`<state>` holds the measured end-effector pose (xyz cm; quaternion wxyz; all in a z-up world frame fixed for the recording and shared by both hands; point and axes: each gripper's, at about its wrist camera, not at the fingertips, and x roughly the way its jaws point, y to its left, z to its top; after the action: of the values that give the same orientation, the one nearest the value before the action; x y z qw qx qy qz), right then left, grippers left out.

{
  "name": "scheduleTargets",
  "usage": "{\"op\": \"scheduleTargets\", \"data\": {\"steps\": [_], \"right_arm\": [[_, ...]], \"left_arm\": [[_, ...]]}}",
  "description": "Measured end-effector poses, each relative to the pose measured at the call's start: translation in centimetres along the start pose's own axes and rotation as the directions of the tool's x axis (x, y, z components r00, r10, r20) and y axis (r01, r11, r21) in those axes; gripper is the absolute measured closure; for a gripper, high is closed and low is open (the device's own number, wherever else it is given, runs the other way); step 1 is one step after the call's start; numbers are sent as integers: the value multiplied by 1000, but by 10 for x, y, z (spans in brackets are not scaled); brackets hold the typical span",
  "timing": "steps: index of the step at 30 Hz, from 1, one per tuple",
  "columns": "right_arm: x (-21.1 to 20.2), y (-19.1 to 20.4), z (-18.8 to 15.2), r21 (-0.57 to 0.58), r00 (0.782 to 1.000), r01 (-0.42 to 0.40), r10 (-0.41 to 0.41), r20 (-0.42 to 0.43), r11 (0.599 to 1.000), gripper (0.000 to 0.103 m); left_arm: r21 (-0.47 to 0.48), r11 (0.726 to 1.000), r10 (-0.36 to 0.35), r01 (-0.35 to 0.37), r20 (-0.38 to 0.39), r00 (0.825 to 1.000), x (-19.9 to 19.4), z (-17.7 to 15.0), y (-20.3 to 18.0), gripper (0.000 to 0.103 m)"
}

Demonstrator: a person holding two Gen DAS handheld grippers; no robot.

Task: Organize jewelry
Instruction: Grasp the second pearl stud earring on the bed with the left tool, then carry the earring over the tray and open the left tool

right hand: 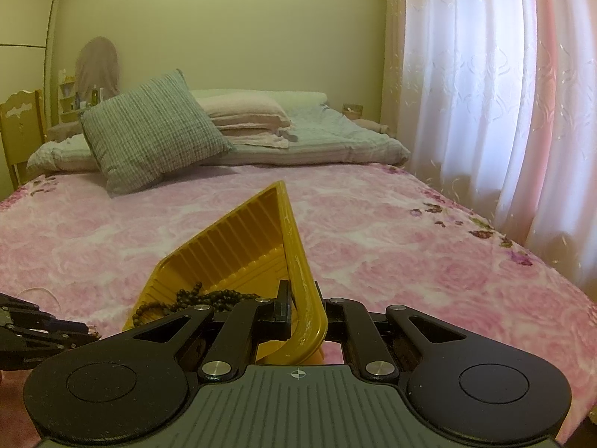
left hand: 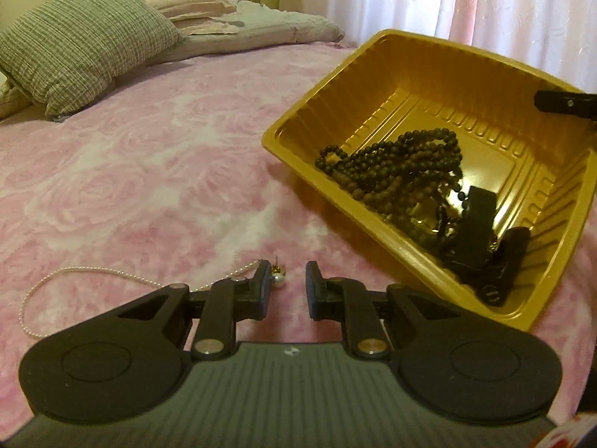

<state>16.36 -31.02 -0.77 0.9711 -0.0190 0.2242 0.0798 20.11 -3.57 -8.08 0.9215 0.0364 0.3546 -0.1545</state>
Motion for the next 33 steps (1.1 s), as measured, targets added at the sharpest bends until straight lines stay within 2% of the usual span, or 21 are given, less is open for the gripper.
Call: {"op": "scheduleTargets", "data": {"steps": [7, 10, 12, 20, 26, 33], "right_arm": [[0, -2, -1, 0, 1000, 0, 0, -1, 1000, 96], [-1, -1, -1, 0, 1000, 1, -1, 0, 1000, 96], [-1, -1, -1, 0, 1000, 0, 0, 0, 1000, 96], [-1, -1, 0, -2, 1000, 0, 0, 1, 1000, 95], [-2, 0, 0, -2, 1000, 0, 0, 1, 1000, 95], [-2, 0, 0, -2, 1000, -1, 1, 2, 1000, 95]], "left_arm": [[23, 999, 30, -30, -9, 1000, 5, 0, -3, 88], [30, 999, 36, -36, -9, 999, 6, 0, -4, 96], [35, 999, 40, -40, -3, 999, 4, 0, -4, 96], [36, 999, 17, -18, 42, 999, -19, 9, -7, 96], [65, 995, -79, 73, 99, 992, -40, 30, -27, 96], [130, 967, -234, 217, 126, 964, -48, 49, -65, 96]]}}
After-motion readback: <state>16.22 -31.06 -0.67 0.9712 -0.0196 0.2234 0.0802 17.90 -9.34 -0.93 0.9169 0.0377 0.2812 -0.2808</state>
